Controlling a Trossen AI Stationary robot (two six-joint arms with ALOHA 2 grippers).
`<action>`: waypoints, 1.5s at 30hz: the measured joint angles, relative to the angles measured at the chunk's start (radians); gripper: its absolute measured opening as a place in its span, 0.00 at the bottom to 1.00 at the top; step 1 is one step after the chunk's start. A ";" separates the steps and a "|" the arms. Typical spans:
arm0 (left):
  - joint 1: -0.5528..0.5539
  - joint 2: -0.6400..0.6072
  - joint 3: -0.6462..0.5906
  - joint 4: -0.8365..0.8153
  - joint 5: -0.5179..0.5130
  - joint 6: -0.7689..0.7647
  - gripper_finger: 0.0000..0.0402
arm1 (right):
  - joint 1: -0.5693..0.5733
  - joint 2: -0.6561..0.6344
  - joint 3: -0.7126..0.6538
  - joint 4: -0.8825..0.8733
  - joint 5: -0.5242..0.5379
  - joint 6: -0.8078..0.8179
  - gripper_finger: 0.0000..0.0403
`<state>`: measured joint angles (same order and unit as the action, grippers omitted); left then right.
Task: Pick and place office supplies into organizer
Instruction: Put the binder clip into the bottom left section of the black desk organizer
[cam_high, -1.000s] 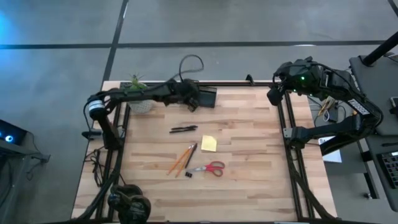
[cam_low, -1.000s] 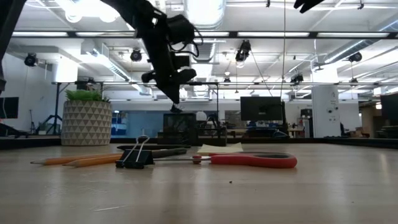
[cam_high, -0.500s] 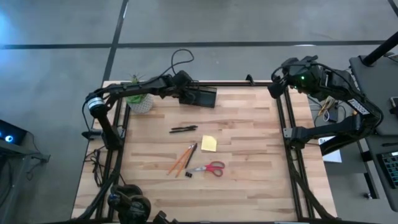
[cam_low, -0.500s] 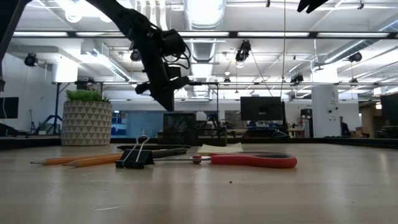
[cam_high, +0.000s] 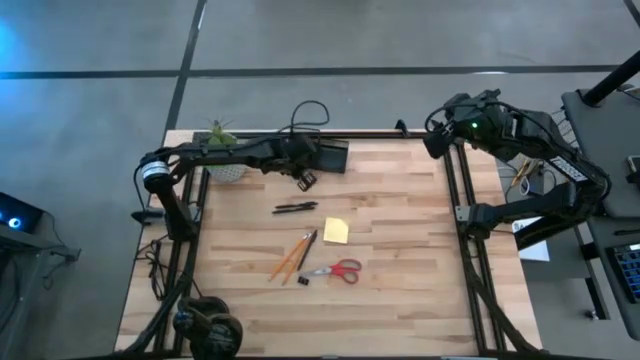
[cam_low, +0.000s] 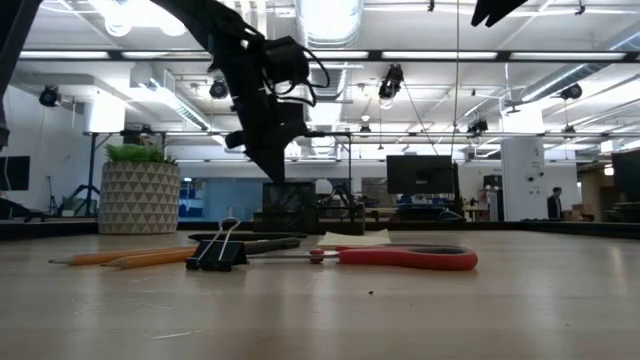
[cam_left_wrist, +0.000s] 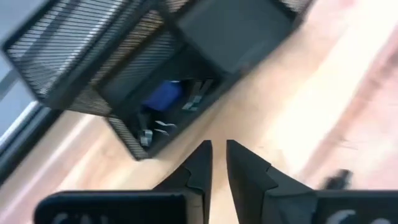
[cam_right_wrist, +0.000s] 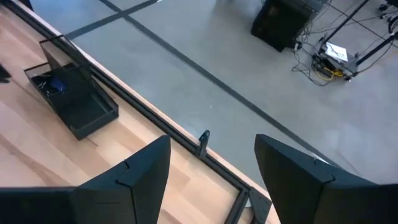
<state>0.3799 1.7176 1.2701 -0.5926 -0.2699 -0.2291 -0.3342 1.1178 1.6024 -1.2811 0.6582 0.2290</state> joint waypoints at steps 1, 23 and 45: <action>-0.016 0.000 -0.001 -0.001 0.000 -0.001 0.10 | 0.000 0.008 0.000 0.000 0.000 0.000 0.57; -0.312 -0.003 -0.038 -0.149 0.889 0.226 0.31 | -0.035 0.238 0.000 -0.004 -0.533 -0.184 0.57; -0.458 0.121 -0.044 0.041 0.839 0.130 0.28 | -0.035 0.162 0.000 -0.024 -0.536 -0.179 0.57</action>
<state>-0.0776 1.8381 1.2260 -0.5514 0.5692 -0.0994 -0.3695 1.2800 1.6024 -1.3048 0.1226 0.0497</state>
